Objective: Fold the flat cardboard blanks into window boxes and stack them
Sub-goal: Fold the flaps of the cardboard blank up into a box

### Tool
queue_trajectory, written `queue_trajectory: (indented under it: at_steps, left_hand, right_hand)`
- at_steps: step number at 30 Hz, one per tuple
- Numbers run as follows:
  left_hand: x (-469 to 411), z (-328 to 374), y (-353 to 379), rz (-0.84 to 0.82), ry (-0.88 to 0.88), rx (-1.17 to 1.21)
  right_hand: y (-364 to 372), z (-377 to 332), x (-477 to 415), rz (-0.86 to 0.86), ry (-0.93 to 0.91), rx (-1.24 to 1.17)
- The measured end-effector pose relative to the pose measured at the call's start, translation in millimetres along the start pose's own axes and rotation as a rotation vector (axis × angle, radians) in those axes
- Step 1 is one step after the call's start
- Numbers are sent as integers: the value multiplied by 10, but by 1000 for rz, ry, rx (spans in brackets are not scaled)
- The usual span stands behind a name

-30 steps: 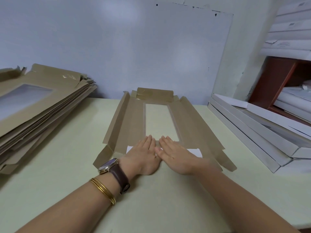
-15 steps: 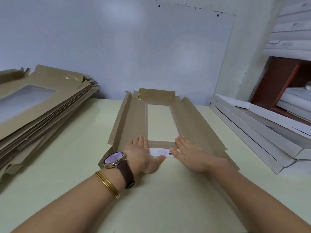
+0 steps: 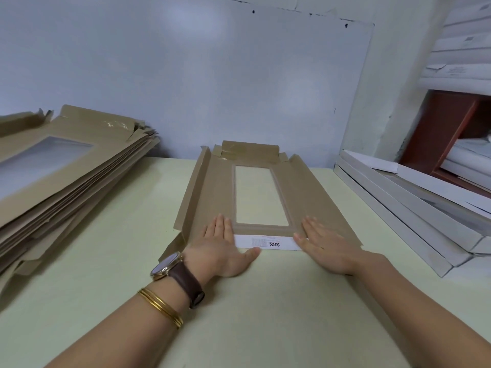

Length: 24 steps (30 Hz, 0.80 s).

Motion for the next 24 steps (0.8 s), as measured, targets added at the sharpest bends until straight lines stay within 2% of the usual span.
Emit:
queue_trajectory:
  at_steps: [5, 11, 16, 19, 24]
  left_hand:
    - [11, -5, 13, 1, 4, 15]
    - [25, -17, 14, 33, 4, 55]
    - [-16, -106, -44, 102, -18, 35]
    - [-36, -181, -134, 180, -35, -54]
    - [29, -90, -290, 268, -9, -51]
  right_hand:
    - [-148, 289, 58, 24, 38, 61]
    - [-142, 275, 88, 69, 21, 51]
    - [-99, 142, 204, 108, 13, 49]
    - [-69, 39, 276, 129, 40, 74]
    - [-14, -202, 425, 146, 100, 127]
Point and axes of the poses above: each hand's wrist, its own x-axis away from the middle knuckle, its own y-axis out of the palm, z = x × y, the point moved 6 cm from there along -x, towards the middle knuckle, and after that the axes turned 14 degrees about -x, right-handed, at the moved point
